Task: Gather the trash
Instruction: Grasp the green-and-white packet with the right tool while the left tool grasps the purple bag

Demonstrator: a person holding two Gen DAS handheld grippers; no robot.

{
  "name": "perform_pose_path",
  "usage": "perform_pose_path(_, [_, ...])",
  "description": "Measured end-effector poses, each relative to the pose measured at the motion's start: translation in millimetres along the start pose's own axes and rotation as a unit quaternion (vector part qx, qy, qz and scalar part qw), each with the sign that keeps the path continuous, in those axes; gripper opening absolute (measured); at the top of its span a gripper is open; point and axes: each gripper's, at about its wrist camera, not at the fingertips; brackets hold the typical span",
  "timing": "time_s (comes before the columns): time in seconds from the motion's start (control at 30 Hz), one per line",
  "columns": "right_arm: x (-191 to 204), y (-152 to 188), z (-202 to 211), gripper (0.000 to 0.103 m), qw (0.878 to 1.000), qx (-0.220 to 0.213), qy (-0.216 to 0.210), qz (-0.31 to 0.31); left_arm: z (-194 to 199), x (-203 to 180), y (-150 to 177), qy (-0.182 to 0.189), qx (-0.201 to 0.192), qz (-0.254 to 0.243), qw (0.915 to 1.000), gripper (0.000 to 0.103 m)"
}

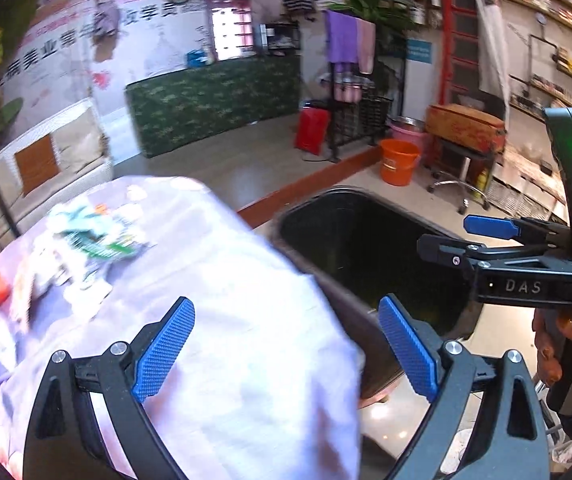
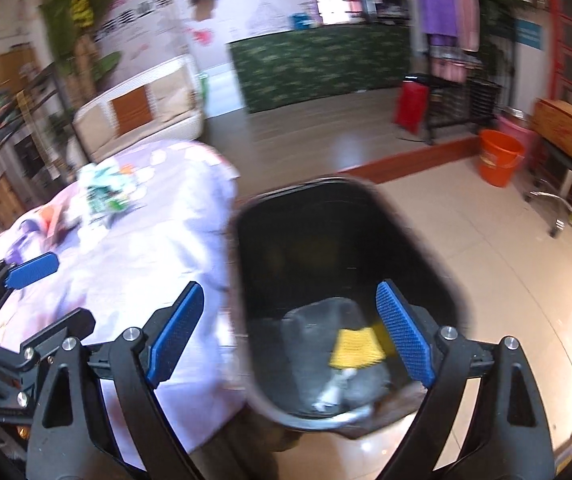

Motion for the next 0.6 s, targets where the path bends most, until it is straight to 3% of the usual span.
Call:
perform_pose_path(0.33, [87,1,-20,0.087,0.992,0.026,-0.090,0.081,40,103,41,-0.081,0.002,0.069,0.9943,0.093])
perform_pose_path(0.6, [150,-3,-36,0.087,0.982,0.042,-0.118,0.138,58,180,71,-0.122,0.028,0.115,0.9854,0.093])
Point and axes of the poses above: each gripper's, at about its wrist camera, not at the fingertips, and z roughly against the way its jaws point, x to its left, y to its underside, and after that the axes turned 2 degrees about x, right-handed
